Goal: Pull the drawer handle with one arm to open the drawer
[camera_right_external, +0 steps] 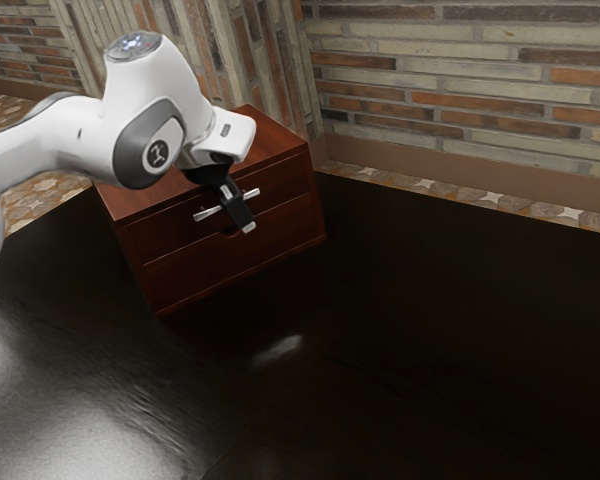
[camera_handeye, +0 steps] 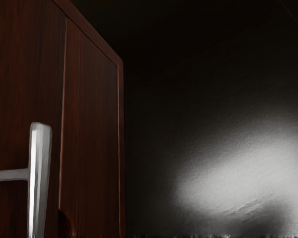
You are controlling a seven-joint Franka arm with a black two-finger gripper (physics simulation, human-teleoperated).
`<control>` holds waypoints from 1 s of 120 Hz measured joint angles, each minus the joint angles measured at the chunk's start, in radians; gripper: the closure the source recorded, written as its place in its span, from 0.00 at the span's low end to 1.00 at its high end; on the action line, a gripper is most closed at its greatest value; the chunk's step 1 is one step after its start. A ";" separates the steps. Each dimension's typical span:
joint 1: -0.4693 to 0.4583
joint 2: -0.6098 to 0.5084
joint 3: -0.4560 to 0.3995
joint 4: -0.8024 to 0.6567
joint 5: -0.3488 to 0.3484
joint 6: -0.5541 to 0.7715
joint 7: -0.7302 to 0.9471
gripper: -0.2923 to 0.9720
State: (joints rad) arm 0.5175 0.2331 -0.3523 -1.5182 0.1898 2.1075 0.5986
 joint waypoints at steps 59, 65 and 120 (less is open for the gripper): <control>-0.082 0.045 0.069 0.020 0.111 0.027 -0.034 0.23; -0.084 0.047 0.071 0.019 0.113 0.027 -0.037 0.23; -0.106 0.070 0.084 0.016 0.119 0.036 -0.058 0.23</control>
State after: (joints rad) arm 0.4111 0.3033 -0.2683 -1.5022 0.3092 2.1433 0.5403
